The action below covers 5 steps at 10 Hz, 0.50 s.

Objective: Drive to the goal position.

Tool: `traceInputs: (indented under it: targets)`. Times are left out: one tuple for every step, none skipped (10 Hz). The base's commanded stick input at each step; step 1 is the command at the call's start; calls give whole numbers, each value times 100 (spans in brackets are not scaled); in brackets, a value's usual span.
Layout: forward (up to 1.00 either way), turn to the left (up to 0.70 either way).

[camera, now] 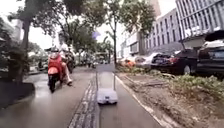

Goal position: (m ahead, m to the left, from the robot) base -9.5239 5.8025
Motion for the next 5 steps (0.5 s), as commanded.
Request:
traceInputs:
  targets:
    - [69, 1]
    - [69, 1]
    - [69, 1]
    - [69, 1]
    - [69, 1]
